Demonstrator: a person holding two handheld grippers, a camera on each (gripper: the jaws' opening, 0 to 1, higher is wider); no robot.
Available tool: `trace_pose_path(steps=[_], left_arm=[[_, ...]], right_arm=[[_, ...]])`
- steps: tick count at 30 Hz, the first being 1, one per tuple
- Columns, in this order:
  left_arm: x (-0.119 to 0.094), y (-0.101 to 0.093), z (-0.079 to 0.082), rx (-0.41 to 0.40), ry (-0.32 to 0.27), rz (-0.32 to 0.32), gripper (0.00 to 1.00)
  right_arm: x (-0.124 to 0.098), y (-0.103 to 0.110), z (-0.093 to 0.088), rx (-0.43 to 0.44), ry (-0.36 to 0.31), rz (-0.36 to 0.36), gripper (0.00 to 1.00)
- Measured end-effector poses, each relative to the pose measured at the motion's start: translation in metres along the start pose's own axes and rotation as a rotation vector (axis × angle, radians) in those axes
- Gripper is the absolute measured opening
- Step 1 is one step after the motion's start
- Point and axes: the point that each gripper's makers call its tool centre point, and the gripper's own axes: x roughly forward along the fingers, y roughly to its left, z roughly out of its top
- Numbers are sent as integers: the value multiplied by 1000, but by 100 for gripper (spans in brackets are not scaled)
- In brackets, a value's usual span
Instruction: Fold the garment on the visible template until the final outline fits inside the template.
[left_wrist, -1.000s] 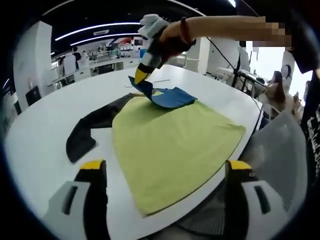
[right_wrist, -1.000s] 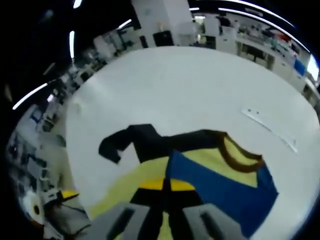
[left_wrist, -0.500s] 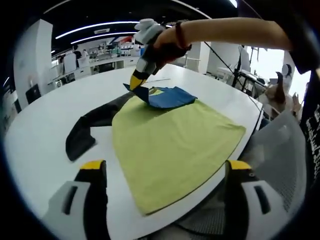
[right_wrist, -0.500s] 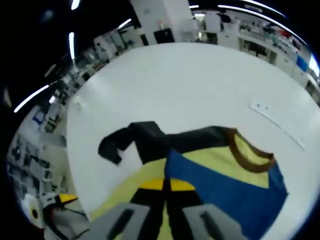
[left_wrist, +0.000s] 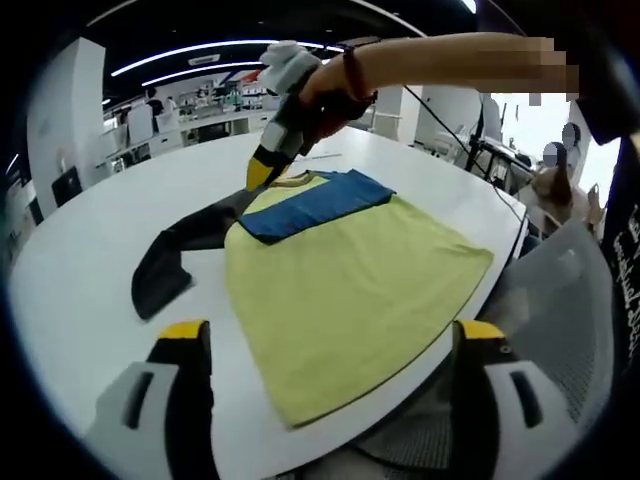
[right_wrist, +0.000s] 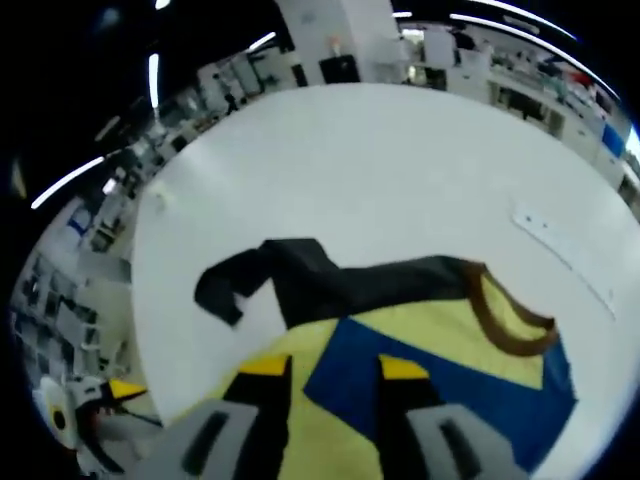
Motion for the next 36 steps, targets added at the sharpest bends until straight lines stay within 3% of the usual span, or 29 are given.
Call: trace_pose_path(steps=[9, 13, 23, 28, 36], left_arm=[[-1, 3, 2, -4, -11, 7, 98], [0, 2, 1, 6, -9, 6, 98], [0, 3, 4, 15, -23, 23, 98], [0, -2, 6, 18, -21, 26, 99], [-2, -2, 8, 3, -34, 34, 98]], right_arm=[[-15, -28, -11, 6, -6, -60, 73], [-23, -45, -21, 13, -12, -86, 87], [-56, -91, -60, 80, -38, -184, 99], [-72, -115, -78, 104, -34, -237, 99], [-89, -136, -102, 163, -36, -264, 98]])
